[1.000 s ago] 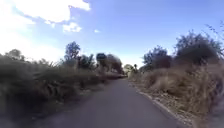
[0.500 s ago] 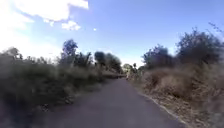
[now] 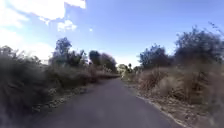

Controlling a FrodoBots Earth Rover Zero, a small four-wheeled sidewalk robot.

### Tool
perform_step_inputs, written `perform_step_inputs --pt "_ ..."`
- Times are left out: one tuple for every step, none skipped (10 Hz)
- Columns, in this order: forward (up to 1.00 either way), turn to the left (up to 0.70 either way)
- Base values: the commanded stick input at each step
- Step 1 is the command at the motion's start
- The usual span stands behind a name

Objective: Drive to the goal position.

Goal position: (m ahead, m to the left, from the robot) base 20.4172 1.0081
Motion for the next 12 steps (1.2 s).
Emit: perform_step_inputs --pt "0.85 0.0" --pt "0.85 0.0" --pt "0.85 0.0" --pt "0.85 0.0" --pt "0.85 0.0" --pt "0.85 0.0" --pt "0.85 0.0" --pt "0.85 0.0" --pt "0.85 0.0" --pt "0.85 0.0" --pt "0.85 0.0" --pt "0.85 0.0"
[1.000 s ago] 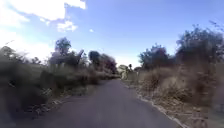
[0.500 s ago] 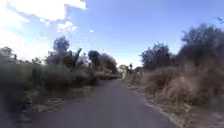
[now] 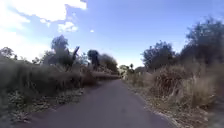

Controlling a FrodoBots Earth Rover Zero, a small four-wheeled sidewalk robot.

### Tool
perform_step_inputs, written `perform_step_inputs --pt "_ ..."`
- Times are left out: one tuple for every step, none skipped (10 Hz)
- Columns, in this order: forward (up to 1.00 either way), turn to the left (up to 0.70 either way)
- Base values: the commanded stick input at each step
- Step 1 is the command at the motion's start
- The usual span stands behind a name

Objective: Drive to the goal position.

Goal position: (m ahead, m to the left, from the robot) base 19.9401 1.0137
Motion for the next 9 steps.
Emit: perform_step_inputs --pt "0.85 0.0" --pt "0.85 0.0" --pt "0.85 0.0" --pt "0.85 0.0" --pt "0.85 0.0" --pt "0.85 0.0" --pt "0.85 0.0" --pt "0.85 0.0" --pt "0.85 0.0"
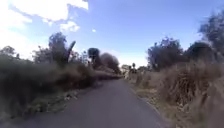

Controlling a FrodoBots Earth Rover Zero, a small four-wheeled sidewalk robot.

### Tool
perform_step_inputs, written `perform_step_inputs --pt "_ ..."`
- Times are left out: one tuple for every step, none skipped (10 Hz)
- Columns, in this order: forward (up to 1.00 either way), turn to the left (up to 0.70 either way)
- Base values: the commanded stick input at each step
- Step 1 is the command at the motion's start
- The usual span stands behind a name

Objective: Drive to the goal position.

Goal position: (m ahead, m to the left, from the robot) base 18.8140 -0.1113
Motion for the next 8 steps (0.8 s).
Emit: perform_step_inputs --pt "0.85 0.0" --pt "0.85 0.0" --pt "0.85 0.0" --pt "0.85 0.0" --pt "0.85 0.0" --pt "0.85 0.0" --pt "0.85 0.0" --pt "0.85 0.0"
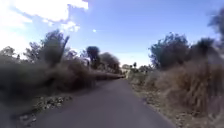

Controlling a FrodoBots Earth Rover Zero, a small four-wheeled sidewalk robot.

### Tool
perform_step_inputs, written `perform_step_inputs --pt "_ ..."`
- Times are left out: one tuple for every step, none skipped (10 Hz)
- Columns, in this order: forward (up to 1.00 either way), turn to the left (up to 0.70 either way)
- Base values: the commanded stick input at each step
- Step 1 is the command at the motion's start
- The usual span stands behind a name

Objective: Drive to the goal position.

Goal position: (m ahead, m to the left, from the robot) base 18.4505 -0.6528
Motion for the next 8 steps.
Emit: perform_step_inputs --pt "0.85 0.0" --pt "0.85 0.0" --pt "0.85 0.0" --pt "0.85 0.0" --pt "0.85 0.0" --pt "0.85 0.0" --pt "0.85 0.0" --pt "0.85 0.0"
